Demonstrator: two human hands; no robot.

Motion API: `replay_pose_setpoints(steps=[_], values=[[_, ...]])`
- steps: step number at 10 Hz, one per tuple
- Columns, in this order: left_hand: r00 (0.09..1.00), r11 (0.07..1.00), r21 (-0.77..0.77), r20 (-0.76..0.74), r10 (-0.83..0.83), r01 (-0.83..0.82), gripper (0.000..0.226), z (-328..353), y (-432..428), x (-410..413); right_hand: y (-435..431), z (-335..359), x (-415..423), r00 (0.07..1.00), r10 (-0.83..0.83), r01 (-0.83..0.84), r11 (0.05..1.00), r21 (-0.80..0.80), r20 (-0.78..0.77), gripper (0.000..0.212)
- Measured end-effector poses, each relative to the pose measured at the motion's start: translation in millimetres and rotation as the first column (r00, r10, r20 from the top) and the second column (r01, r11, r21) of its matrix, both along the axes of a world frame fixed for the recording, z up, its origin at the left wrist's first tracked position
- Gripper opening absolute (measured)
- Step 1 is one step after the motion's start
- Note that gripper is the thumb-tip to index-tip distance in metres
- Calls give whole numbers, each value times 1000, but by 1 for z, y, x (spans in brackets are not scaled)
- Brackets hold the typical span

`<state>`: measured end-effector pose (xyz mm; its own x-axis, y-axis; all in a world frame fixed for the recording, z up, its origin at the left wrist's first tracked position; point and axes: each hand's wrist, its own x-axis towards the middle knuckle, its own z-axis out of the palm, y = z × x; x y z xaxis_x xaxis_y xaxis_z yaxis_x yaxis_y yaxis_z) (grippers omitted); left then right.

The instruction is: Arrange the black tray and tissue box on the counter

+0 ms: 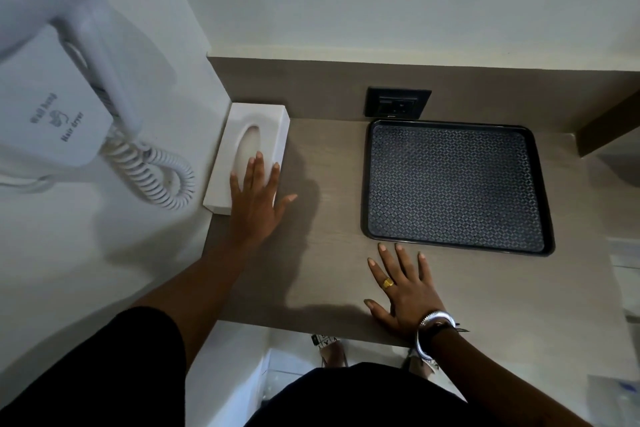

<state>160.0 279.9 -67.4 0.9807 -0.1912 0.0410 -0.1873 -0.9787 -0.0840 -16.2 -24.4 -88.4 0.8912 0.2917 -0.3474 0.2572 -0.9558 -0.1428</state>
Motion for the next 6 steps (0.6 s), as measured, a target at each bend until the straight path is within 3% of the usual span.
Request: replay_pose_setpoints(steps=[4,5,6], values=[[998,999,10,-53,40,-40,84,5,-1,9,1,3,-1,999,3,-3,1000,-14,-36,79],[997,996,-52,-49,65,-67,88,20,-9,7,1,10,2,1000,0,1,1000,15,-28,78],[996,990,-130,76,-38,48,89,57,-29,8,1,27,-3,998,-54,57,993,106,-28,75]])
